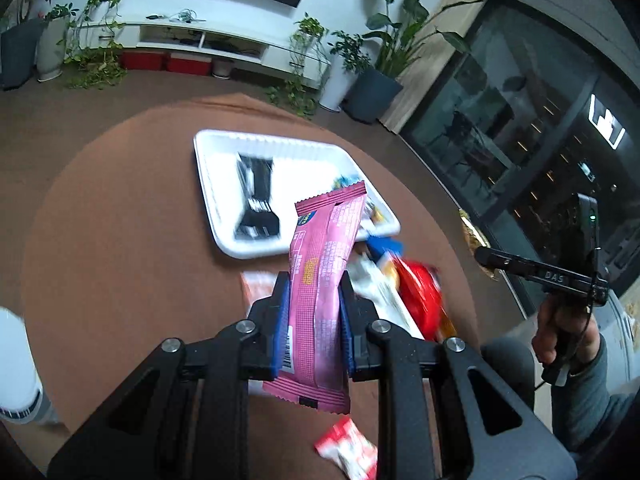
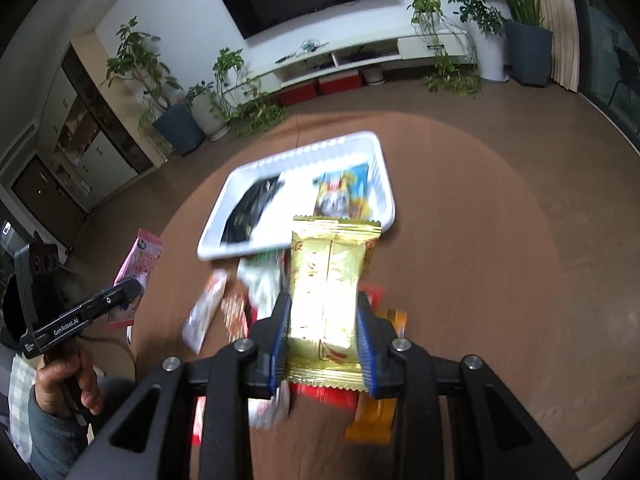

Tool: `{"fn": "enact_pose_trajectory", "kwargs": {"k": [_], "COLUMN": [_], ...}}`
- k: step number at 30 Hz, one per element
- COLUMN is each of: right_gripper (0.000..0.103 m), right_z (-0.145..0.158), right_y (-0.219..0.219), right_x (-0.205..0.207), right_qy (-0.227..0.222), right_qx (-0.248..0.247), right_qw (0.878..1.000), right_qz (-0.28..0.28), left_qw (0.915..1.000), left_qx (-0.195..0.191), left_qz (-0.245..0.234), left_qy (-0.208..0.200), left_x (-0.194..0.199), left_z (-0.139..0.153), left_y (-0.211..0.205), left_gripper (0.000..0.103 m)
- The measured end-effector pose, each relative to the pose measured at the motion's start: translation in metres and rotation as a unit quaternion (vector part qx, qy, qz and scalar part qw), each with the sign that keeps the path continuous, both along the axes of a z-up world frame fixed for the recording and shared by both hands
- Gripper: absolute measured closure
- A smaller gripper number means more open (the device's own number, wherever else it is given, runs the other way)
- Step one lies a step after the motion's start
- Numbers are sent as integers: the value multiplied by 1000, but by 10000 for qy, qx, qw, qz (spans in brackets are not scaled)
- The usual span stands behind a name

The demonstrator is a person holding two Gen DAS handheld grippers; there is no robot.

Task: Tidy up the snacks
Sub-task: 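Lower the pink and gold bars into the white tray and open both tools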

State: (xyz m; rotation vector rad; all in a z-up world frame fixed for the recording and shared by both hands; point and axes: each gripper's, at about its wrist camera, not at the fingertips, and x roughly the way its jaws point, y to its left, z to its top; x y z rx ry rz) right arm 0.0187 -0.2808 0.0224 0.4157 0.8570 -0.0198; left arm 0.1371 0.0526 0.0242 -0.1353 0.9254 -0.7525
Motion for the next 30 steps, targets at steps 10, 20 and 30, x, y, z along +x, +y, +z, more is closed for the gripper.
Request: {"fn": "enact_pose_trajectory", "kwargs": {"k": [10, 20, 30], "right_gripper": [71, 70, 71], "right_z": [-15, -75, -92], "right_y": [21, 28, 45], "right_x": [136, 195, 200], "right_qy": [207, 930, 1159], "right_qx": [-56, -270, -305], "right_qw": [9985, 9930, 9891], "right_qz": [503, 682, 855], "left_qw": [9984, 9951, 9930], "left_qx": [454, 914, 1121], "left_qz": [329, 360, 359], "left_qy": [33, 127, -40], "left_x": [100, 134, 149], "left_z": [-19, -68, -83], "left_y": [-44, -82, -101], "left_gripper": [83, 83, 80]}}
